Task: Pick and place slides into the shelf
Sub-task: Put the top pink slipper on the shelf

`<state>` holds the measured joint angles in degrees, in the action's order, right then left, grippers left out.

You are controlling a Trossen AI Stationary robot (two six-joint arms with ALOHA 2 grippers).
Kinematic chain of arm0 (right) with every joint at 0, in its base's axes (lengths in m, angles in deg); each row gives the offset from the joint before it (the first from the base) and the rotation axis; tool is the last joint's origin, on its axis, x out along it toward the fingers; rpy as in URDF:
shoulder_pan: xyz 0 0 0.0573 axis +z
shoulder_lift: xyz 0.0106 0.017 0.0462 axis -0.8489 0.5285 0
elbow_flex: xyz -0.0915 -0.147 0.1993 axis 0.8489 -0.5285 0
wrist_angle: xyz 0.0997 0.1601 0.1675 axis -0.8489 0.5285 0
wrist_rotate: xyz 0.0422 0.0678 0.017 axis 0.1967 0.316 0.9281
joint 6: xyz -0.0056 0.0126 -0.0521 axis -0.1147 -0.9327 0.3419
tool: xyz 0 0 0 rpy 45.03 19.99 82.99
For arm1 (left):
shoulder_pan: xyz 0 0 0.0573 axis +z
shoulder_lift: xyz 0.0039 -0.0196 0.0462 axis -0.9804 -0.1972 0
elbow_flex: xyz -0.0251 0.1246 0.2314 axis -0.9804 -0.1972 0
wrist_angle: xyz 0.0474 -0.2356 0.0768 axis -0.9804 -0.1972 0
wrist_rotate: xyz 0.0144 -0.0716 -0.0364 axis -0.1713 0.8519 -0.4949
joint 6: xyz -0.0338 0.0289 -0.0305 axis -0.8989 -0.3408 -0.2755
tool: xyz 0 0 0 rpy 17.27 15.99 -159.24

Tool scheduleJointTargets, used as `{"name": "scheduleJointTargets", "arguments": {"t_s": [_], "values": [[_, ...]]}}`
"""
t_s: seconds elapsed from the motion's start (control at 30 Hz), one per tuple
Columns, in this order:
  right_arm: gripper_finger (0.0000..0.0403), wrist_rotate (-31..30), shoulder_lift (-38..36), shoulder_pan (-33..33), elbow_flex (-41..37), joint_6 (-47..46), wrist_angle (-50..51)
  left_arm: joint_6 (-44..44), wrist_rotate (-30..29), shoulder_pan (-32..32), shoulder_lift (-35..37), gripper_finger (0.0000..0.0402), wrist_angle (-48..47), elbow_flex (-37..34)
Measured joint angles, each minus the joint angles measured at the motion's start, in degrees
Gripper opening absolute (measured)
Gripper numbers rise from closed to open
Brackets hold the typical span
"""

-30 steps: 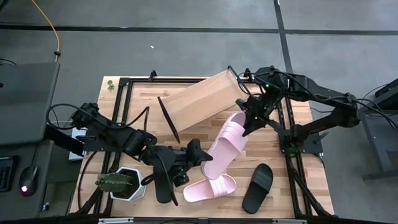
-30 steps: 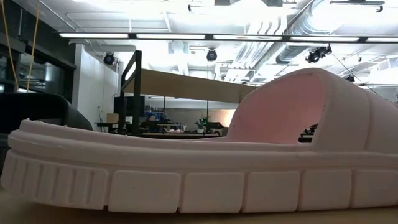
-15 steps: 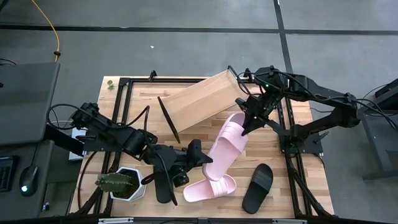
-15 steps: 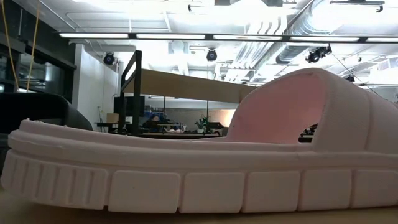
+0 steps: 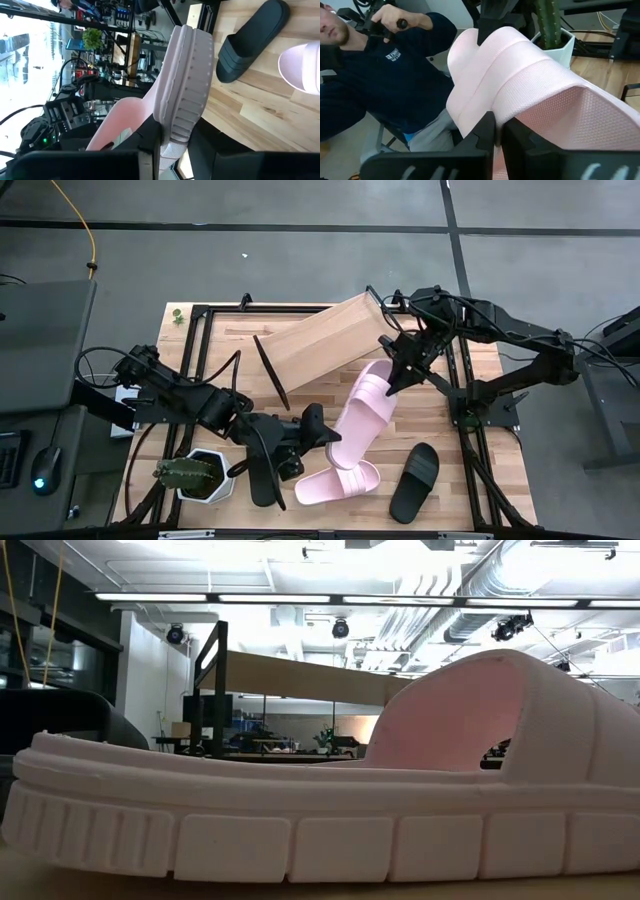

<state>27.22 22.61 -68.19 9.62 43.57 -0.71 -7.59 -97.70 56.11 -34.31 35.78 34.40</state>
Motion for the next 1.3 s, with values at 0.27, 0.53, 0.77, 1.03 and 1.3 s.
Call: {"name": "scheduleJointTargets", "arguments": {"t_s": [0.27, 0.53, 0.77, 1.03, 1.3], "values": [[0.0063, -3.3, -0.4, -0.7, 0.0, -1.2, 0.0, -0.3, -0.4, 0.0, 0.0, 0.0054, 0.0, 0.0], [0.0108, -8.3, -3.4, -5.5, 0.0, -1.2, -0.5, -2.9, -2.6, 0.0, 0.0, 0.0054, -0.9, 0.0], [0.0119, -14.8, -7.6, -9.5, 0.0, -1.6, -0.5, -4.8, -9.3, 0.0, 0.0, 0.0051, -1.7, 0.0], [0.0119, -17.6, -9.6, -9.8, 0.0, -3.2, -0.2, -10.0, -17.0, 1.5, 0.0, 0.0051, -1.5, 0.0], [0.0119, -26.1, -9.6, -9.8, 0.0, -4.7, 1.2, -17.7, -22.4, 4.7, 0.0, 0.0051, -2.0, 0.0]]}}
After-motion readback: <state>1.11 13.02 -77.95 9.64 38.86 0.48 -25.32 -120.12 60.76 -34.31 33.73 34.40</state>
